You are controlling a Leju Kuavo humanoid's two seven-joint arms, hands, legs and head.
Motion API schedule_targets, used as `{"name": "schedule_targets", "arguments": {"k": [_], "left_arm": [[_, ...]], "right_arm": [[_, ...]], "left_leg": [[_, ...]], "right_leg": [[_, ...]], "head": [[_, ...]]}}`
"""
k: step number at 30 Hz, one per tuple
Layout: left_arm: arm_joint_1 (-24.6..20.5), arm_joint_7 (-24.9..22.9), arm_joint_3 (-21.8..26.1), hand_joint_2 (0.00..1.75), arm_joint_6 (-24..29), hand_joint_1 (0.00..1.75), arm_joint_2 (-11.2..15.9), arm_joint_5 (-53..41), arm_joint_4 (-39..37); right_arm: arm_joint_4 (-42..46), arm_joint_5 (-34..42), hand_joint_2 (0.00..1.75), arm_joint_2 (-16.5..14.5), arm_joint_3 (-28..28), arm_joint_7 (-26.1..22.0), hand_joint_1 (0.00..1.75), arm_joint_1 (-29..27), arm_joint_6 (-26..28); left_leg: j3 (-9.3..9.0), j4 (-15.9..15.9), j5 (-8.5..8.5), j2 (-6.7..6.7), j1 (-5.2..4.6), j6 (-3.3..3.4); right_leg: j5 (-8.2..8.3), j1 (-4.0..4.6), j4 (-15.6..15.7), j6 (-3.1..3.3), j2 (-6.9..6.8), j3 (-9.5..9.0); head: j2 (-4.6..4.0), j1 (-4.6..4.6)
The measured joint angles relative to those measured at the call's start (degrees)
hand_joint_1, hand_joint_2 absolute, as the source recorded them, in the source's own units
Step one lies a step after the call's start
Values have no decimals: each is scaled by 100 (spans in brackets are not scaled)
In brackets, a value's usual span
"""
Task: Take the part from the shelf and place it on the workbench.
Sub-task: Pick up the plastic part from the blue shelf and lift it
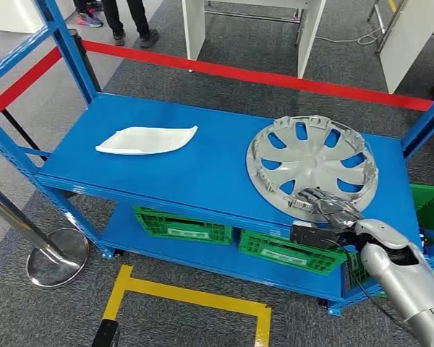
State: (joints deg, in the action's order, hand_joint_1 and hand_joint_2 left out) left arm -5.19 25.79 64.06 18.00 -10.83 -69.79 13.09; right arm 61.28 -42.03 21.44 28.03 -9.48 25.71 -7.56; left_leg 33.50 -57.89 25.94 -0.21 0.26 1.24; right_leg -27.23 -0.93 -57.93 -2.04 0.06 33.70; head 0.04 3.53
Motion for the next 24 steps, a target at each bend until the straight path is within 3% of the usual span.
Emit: {"name": "schedule_targets", "arguments": {"k": [2,5,6,7,8,9,11,12,13,15,17,21,22,23,24], "left_arm": [[-7,5,1,0,8,0,1,0,0],[-7,13,2,0,16,0,-1,-1,0],[-2,13,2,0,16,0,-2,-2,0],[2,13,2,0,16,0,-2,-2,0],[1,13,3,0,17,0,-3,-2,0],[-1,14,3,0,19,0,-3,-1,0],[-6,17,4,0,29,0,-3,0,0],[-8,20,4,0,34,0,-3,0,0],[-8,22,4,0,40,0,-3,1,0],[-8,26,4,0,49,0,-1,2,0],[-10,30,4,0,59,0,5,10,0],[3,39,4,0,69,0,13,23,-1],[9,40,4,0,69,0,14,25,-1],[12,42,4,0,69,0,17,28,-2],[13,44,4,0,70,0,22,32,-2]], "right_arm": [[-27,49,175,33,16,0,0,12,-43],[-132,159,175,102,58,-16,0,34,-142],[-164,178,175,115,70,-26,0,36,-159],[-186,187,175,125,81,-36,0,40,-168],[-202,194,175,134,91,-42,1,51,-175],[-214,207,175,147,102,-48,26,71,-185],[-238,257,175,168,129,-62,110,128,-220],[-250,290,175,176,144,-72,152,154,-235],[-262,322,175,182,158,-84,171,174,-246],[-283,385,175,192,182,-115,175,202,-250],[-298,449,175,202,197,-152,175,220,-245],[-304,511,175,212,209,-186,175,224,-215],[-304,519,175,214,214,-189,175,224,-210],[-305,527,175,218,219,-192,175,224,-204],[-305,533,175,222,222,-194,175,224,-198]], "left_leg": [[-7,18,-16,1,3,32],[-4,34,-31,3,-6,79],[-4,33,-30,4,-11,81],[-7,31,-28,4,-13,82],[-13,29,-26,4,-13,80],[-21,25,-21,3,-13,75],[-22,4,-4,-2,-26,45],[-14,-7,-1,-4,-33,20],[-5,-12,-3,-7,-37,-9],[-1,-9,-6,-8,-28,-72],[52,-173,126,-3,-17,-137],[624,-1516,762,2,14,-224],[681,-1652,763,3,20,-230],[630,-1556,652,3,24,-228],[480,-1253,460,3,28,-219]], "right_leg": [[-142,-4,-201,-15,-1,98],[-644,-7,-1250,-54,-1,600],[-718,-7,-1530,-63,-2,737],[-682,-8,-1604,-68,-2,777],[-540,-9,-1442,-65,-4,698],[-334,-11,-1085,-56,-6,519],[-59,-5,-311,-17,-7,121],[-13,4,-84,7,-5,-1],[-22,17,6,35,-1,-54],[-2,27,29,97,1,-77],[20,8,60,162,-8,-105],[23,-6,74,211,-22,-123],[22,-6,74,210,-19,-127],[21,-6,73,208,-16,-134],[18,-6,73,203,-12,-147]], "head": [[0,-17],[0,-42],[0,-41],[0,-43],[0,-43],[0,-43],[0,-40],[0,-36],[0,-34],[0,-34],[0,-22],[0,-6],[0,-6],[0,-6],[0,-5]]}}
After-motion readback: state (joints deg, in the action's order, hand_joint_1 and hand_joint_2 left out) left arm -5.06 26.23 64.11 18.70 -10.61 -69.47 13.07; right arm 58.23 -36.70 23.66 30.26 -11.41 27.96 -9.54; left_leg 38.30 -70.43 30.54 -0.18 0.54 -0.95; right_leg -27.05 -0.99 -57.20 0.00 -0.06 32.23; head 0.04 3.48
